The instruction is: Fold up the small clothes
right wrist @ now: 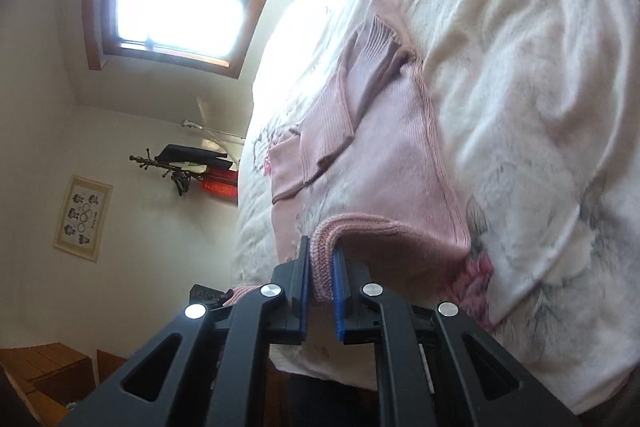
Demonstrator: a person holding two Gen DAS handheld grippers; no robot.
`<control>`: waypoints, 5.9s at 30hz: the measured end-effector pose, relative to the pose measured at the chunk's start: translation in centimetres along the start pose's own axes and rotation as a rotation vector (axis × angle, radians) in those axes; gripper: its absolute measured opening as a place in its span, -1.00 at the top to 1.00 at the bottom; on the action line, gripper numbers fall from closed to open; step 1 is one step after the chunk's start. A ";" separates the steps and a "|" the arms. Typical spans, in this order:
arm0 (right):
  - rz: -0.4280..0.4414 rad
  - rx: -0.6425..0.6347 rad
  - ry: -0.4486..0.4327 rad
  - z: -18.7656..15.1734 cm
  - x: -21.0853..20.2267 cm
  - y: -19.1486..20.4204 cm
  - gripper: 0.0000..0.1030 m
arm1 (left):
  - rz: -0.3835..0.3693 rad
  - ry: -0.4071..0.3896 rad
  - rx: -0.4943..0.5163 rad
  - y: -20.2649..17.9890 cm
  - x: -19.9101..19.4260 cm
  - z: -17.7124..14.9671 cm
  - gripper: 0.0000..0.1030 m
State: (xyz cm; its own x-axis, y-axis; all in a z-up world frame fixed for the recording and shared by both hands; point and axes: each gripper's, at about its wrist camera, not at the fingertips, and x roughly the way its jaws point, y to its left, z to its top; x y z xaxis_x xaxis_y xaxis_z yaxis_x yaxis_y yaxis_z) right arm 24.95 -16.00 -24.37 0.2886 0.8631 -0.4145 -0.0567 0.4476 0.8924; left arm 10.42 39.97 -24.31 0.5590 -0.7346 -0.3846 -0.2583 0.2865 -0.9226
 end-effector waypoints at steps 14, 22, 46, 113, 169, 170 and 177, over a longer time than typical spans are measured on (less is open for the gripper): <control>-0.212 0.064 0.078 9.8 7.4 -3.3 0.39 | 0.106 -0.026 -0.178 2.8 4.4 12.0 0.44; -0.335 -0.146 0.033 10.3 4.6 0.5 0.10 | 0.288 -0.100 0.077 -1.5 2.0 12.3 -0.21; -0.536 -0.452 0.149 9.0 10.5 1.9 0.64 | 0.641 0.064 0.447 -5.0 9.3 12.3 0.83; -0.778 -0.376 -0.015 30.0 21.5 2.4 0.87 | 0.593 -0.003 0.321 -7.4 17.6 36.5 0.80; -0.759 -0.908 0.121 -4.7 21.8 14.1 -0.18 | 0.339 0.035 0.281 -5.1 4.4 23.5 -0.74; -0.783 -1.000 0.131 -6.8 23.3 14.8 -0.19 | 0.333 0.050 0.257 -4.7 4.9 24.4 -0.74; -0.916 -1.401 0.107 -13.9 33.1 15.8 -0.32 | 0.283 0.089 0.193 -2.7 8.1 29.2 -0.73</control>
State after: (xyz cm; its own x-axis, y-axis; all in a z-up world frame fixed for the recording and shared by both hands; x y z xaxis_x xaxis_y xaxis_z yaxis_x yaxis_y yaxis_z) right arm 20.34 22.87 -26.41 0.6476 0.2016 -0.7348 -0.6853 0.5757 -0.4460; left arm 38.64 51.26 -25.82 0.4133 -0.6580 -0.6295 -0.2343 0.5911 -0.7718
